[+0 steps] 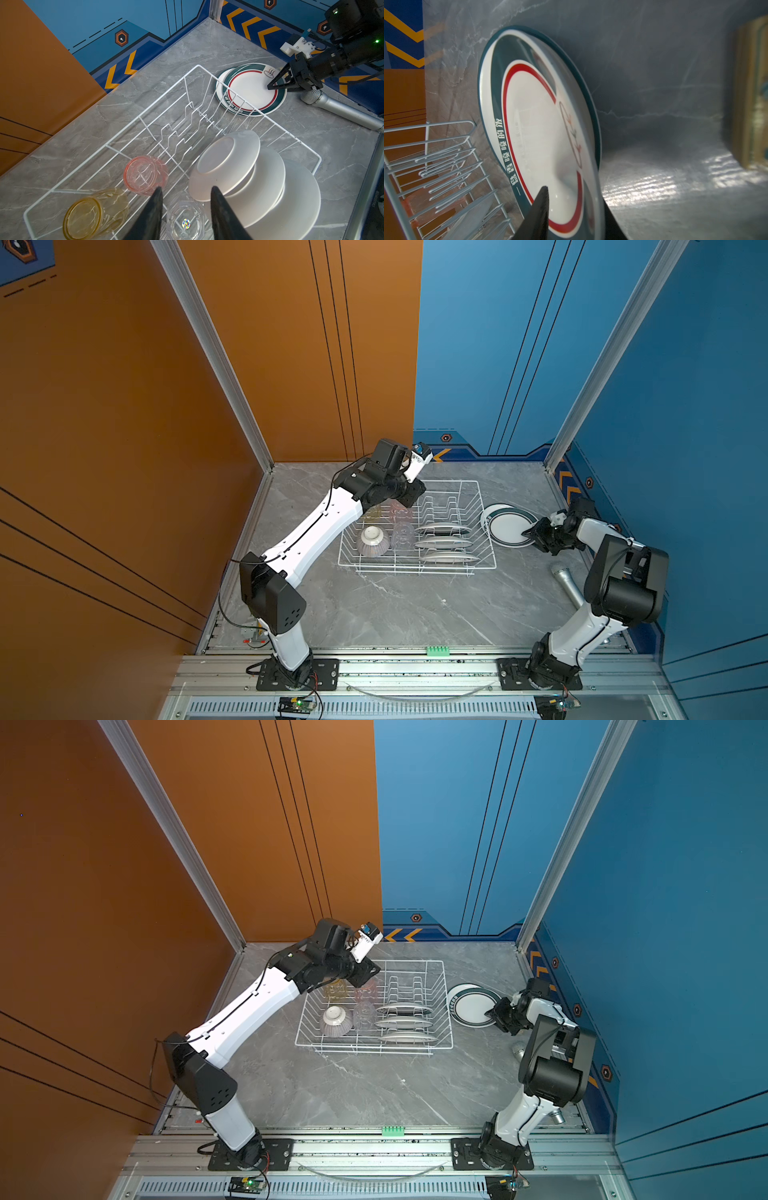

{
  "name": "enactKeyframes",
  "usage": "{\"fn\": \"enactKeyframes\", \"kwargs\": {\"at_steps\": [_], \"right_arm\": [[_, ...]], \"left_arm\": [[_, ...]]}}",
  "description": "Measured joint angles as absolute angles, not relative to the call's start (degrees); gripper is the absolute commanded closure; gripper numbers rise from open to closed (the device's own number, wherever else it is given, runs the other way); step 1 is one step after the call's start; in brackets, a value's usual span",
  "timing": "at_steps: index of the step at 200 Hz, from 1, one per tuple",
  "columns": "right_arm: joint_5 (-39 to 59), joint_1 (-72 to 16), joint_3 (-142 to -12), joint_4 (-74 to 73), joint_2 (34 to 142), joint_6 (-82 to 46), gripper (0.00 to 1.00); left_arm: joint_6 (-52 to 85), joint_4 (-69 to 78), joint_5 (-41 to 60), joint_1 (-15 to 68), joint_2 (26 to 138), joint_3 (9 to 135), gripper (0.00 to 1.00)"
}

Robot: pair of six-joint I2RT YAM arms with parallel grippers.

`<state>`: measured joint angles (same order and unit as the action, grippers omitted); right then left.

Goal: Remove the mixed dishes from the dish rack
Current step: 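Lower the rimmed plate flat onto the table with the right gripper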

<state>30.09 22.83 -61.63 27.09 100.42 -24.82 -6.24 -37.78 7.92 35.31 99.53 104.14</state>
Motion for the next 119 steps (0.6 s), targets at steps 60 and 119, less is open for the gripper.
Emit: {"fn": "enactKeyframes", "kwargs": {"at_steps": [60, 119], "right_arm": [[27.3, 22.7, -61.7, 29.5, 100.6, -23.2, 0.67], [26.4, 21.8, -62.8, 30.1, 102.8, -22.3, 0.61]], "left_arm": [[-6.2, -37.8, 7.9, 35.3, 99.5, 104.2, 0.60], [-6.3, -38.2, 8.0, 35.3, 99.5, 104.2, 0.60]]}}
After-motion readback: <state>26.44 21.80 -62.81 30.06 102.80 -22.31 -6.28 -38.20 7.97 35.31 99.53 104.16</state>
